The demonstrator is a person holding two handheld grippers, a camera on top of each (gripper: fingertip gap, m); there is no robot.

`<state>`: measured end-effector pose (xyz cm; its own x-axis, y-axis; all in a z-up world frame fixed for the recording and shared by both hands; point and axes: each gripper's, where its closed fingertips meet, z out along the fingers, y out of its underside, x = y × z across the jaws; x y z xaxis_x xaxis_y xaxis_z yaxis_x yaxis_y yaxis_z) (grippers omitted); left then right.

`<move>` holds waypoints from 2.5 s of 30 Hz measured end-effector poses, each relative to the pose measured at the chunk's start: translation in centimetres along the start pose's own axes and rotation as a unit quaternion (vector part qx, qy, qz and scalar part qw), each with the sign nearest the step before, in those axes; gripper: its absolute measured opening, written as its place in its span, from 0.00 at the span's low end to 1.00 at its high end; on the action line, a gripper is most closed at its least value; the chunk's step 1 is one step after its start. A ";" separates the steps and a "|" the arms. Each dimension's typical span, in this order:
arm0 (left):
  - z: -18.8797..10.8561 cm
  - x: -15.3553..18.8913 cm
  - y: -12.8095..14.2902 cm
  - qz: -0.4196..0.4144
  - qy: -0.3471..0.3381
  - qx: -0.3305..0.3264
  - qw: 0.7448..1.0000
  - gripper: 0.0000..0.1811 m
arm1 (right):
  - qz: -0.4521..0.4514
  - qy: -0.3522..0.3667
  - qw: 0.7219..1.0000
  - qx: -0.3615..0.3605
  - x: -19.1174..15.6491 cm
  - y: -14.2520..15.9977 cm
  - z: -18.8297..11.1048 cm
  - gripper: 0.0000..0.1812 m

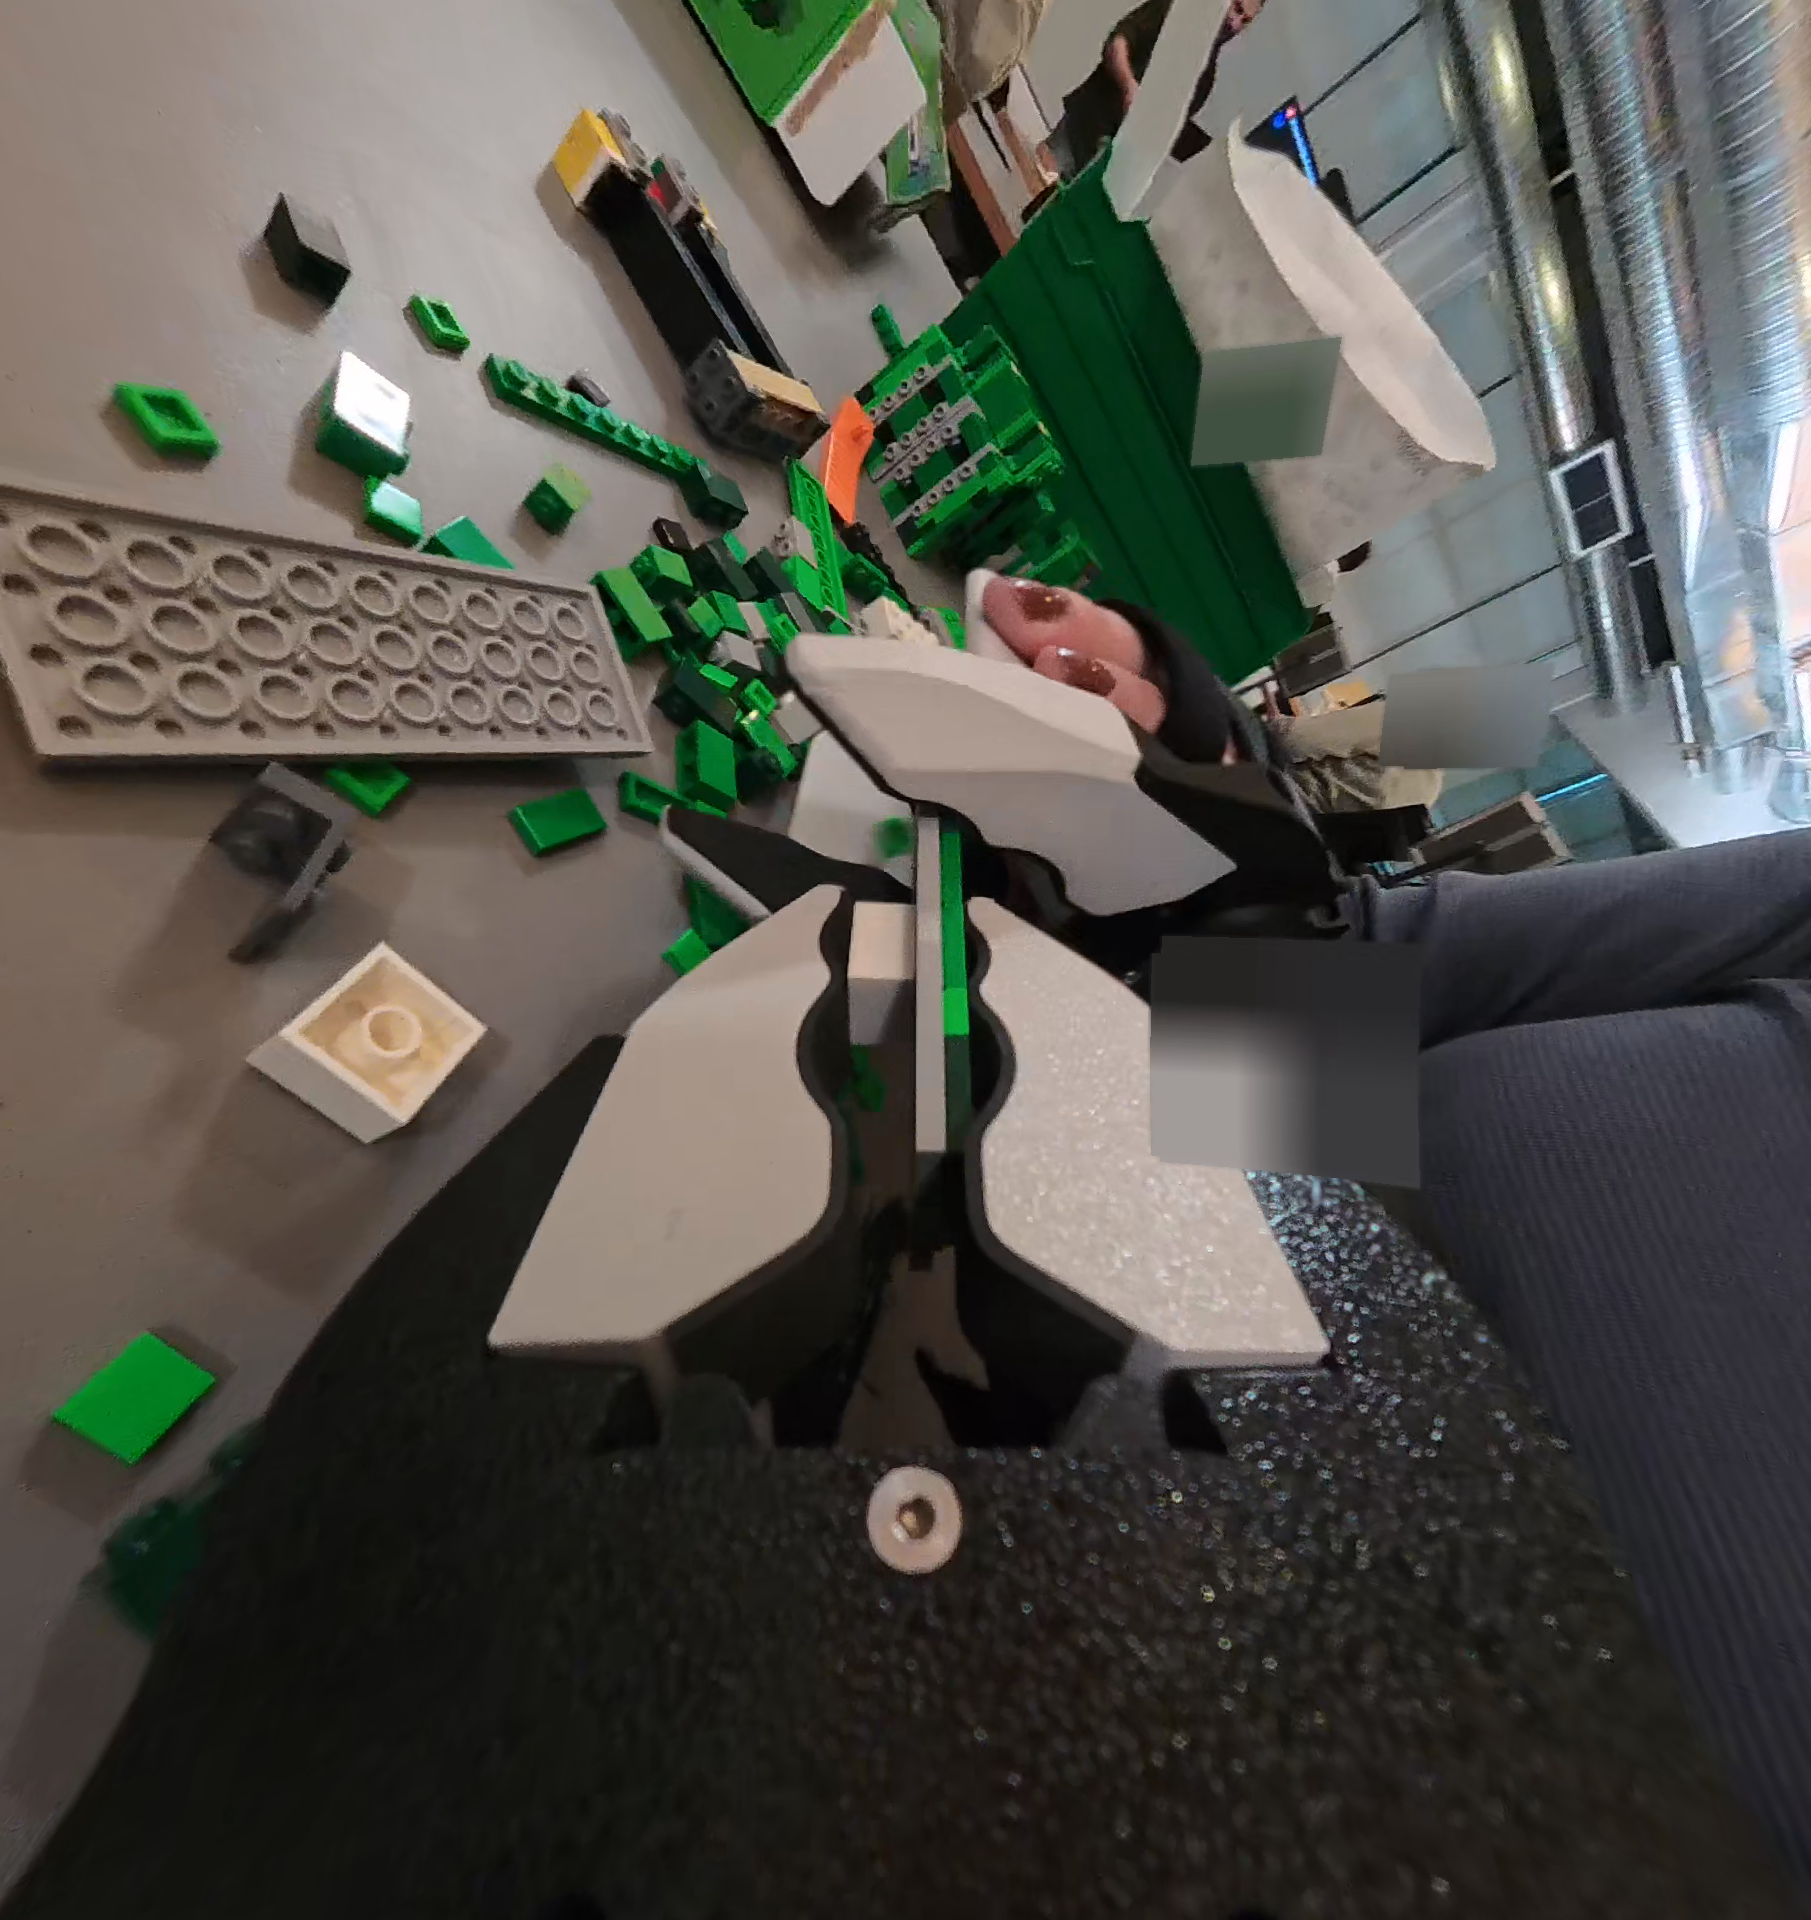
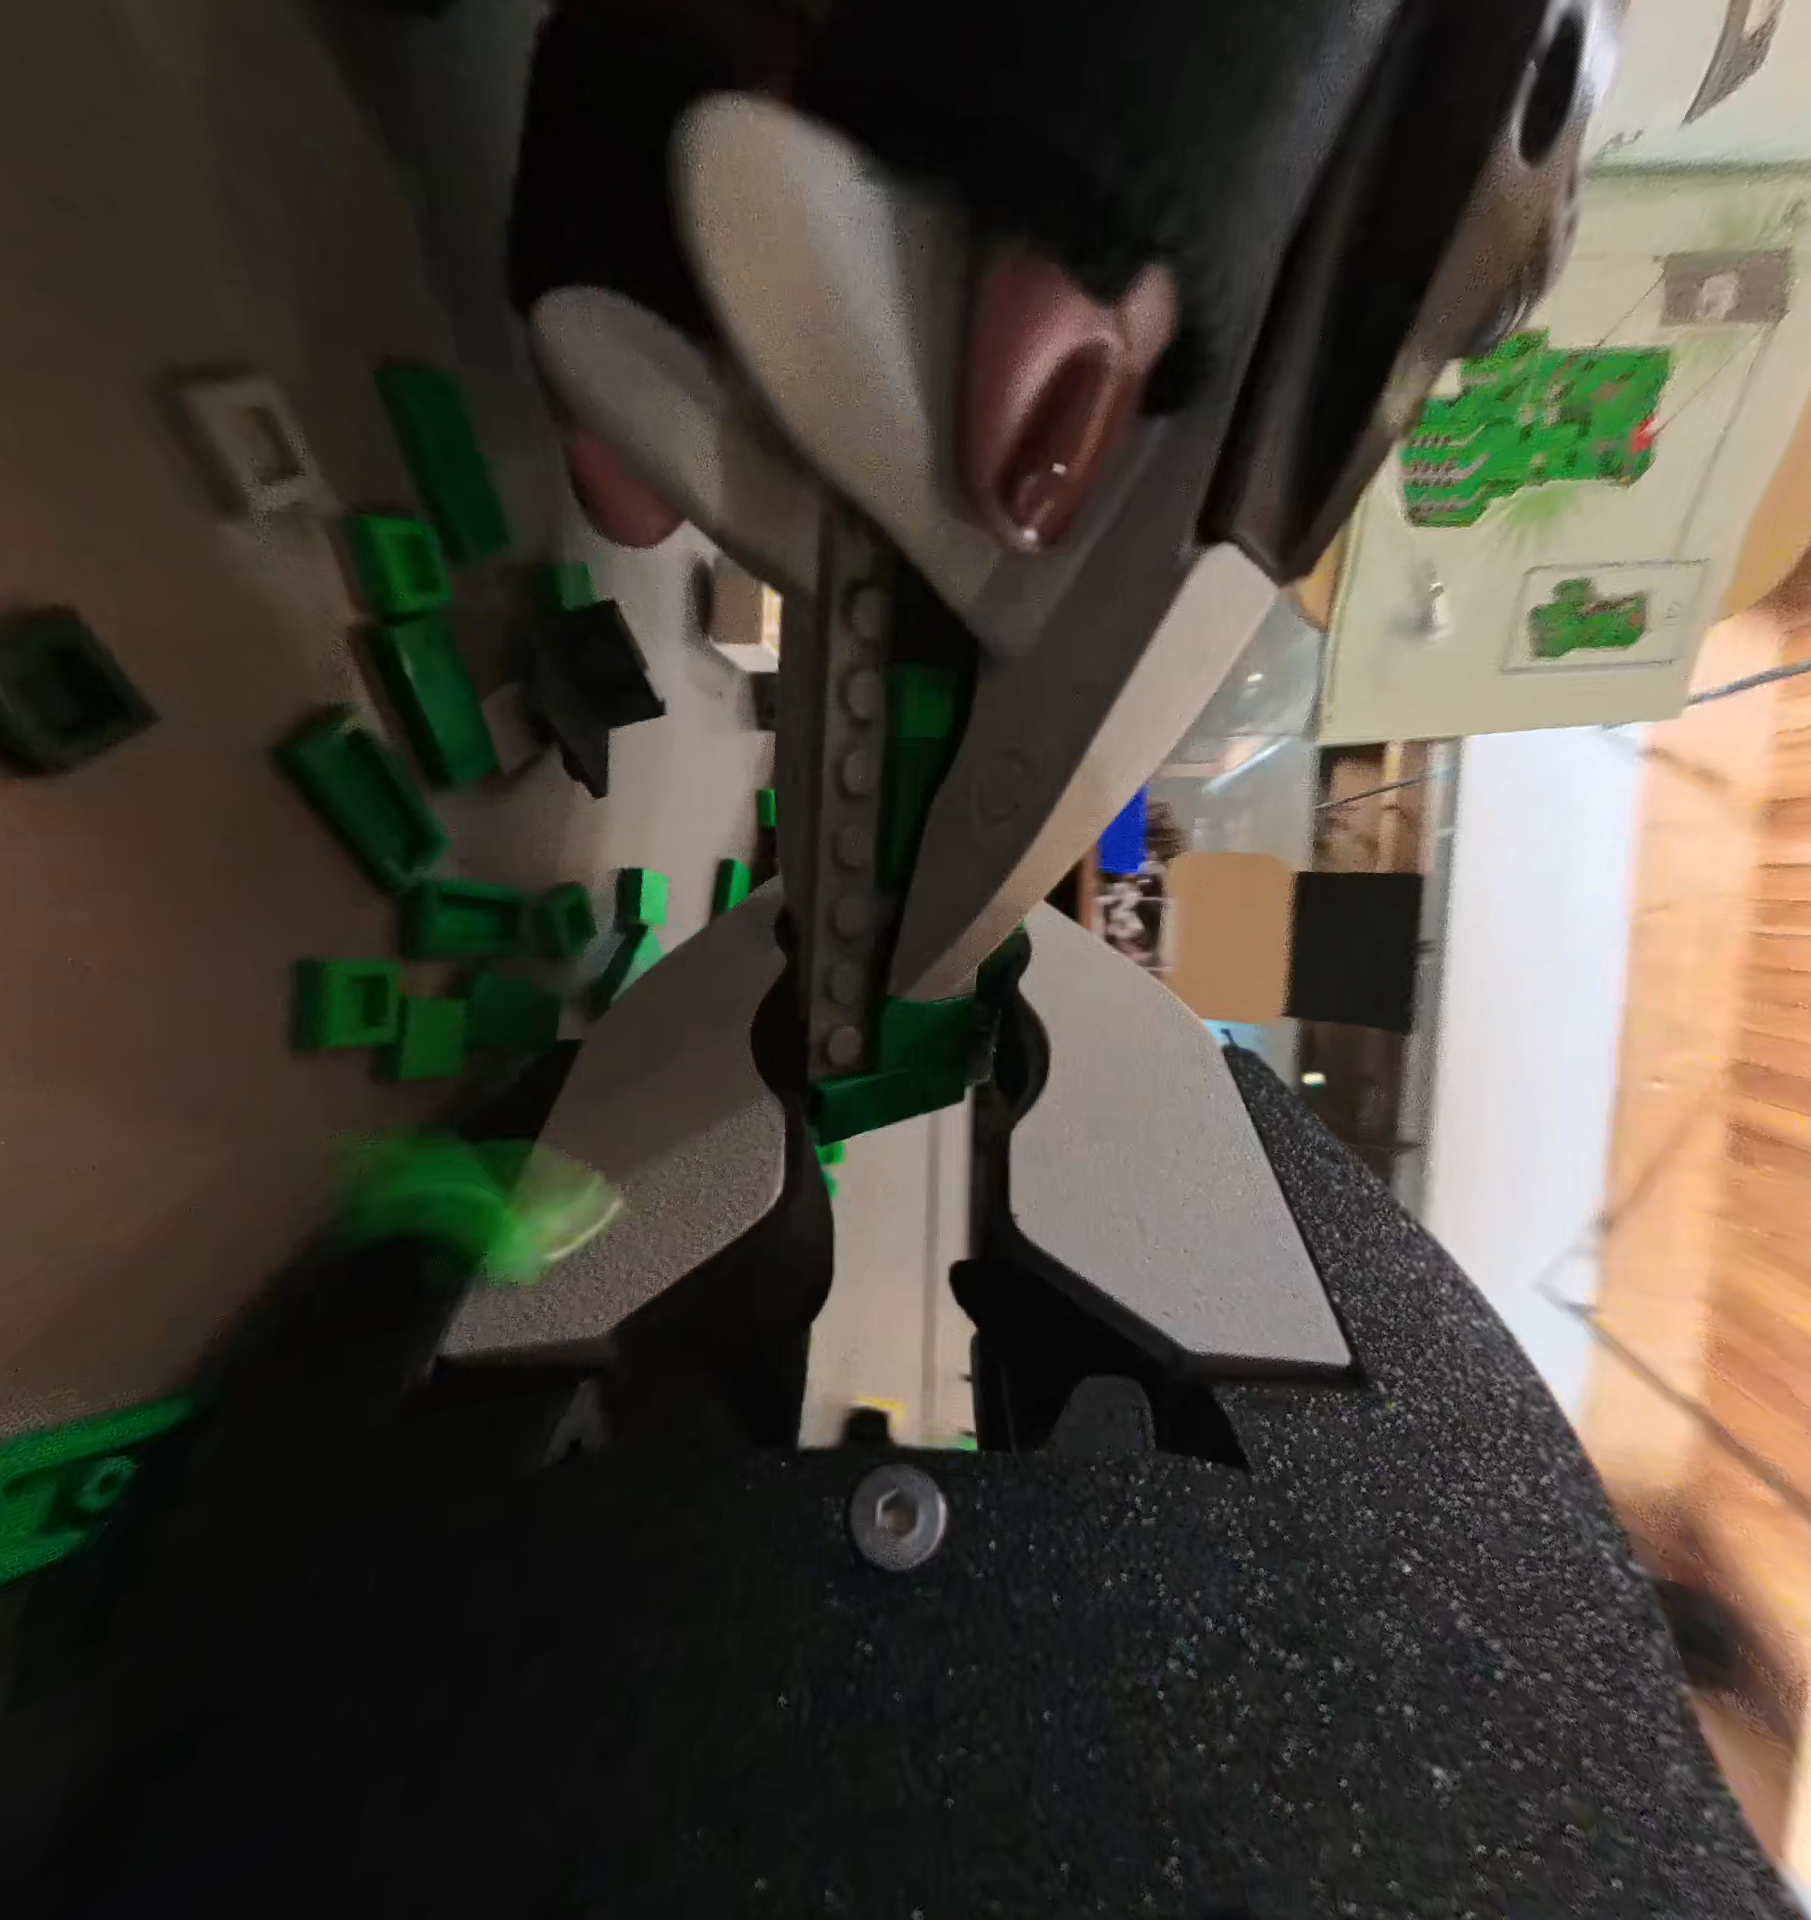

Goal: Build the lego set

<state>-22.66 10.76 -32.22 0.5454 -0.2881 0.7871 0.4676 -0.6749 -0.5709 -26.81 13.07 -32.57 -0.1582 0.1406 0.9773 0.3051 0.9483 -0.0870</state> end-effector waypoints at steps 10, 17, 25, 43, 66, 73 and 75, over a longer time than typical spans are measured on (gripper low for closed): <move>0.2 -0.1 0.1 0.013 -0.013 -0.001 1.000 0.09 | 0.086 -0.071 0.994 0.021 -0.8 0.0 0.0 0.20; 0.2 0.1 0.3 0.027 -0.014 -0.007 1.000 0.09 | 0.091 -0.112 0.989 0.026 -1.2 -0.4 -0.2 0.22; 0.2 0.1 0.3 0.028 -0.014 -0.005 1.000 0.09 | 0.039 -0.121 0.992 0.013 -1.0 -0.3 -0.4 0.26; 0.4 0.7 0.7 0.046 -0.001 -0.019 0.999 0.09 | 0.027 -0.137 0.990 0.009 -1.2 -0.7 -0.9 0.23; -0.5 -0.1 -0.7 0.004 -0.010 0.039 0.999 0.09 | 0.115 -0.110 0.987 0.011 0.0 0.8 -0.8 0.22; -1.1 -0.1 -1.4 -0.005 -0.003 0.069 0.998 0.09 | 0.164 -0.129 0.977 0.028 0.2 0.5 -1.2 0.21; -1.2 0.1 -1.5 -0.010 0.009 0.073 0.997 0.09 | 0.162 -0.130 0.978 0.037 0.3 0.4 -1.3 0.25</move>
<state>-24.17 10.93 -31.02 0.5236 -0.2886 0.8016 0.5752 -0.5743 -0.5825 -25.47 13.12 -32.10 -0.3009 0.4946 0.8153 0.3119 0.8590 -0.4060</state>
